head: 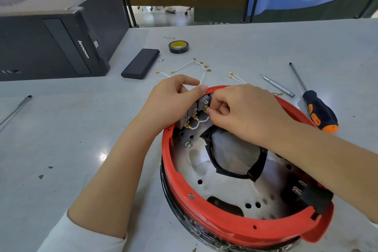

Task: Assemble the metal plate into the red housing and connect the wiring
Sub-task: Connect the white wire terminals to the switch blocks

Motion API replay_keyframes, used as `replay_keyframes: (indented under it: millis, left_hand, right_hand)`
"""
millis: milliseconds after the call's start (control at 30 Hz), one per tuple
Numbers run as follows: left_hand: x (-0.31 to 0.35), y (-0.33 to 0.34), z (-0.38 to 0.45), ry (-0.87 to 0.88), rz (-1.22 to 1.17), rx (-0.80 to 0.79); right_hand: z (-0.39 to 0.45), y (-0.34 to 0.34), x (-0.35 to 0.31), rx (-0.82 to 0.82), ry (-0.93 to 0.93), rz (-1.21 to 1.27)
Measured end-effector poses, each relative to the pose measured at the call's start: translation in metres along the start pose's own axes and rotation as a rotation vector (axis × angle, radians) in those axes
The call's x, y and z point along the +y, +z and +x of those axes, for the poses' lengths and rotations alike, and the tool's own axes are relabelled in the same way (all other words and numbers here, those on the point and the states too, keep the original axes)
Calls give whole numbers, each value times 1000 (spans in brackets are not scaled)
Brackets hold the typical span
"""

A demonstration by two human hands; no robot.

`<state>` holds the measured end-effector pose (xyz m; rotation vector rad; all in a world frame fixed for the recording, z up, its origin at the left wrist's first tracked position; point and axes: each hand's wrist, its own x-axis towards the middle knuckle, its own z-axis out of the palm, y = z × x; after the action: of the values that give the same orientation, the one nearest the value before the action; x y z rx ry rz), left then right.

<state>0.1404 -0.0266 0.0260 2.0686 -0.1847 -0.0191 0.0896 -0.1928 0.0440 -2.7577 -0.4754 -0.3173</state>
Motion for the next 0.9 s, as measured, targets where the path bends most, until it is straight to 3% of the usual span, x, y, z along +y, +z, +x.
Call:
replay_keyframes:
  millis: [567,767,900]
  left_hand:
    - [9,-2,-7,-51,-35,-85]
    - [13,1,-11,-110,-187,-183]
    - [13,4,-12,-140,-267,-241]
  right_hand:
    - [0,-3,0,36,33,11]
    - [0,-22,10,146,193,321]
    - [12,-46,37,64,233,334]
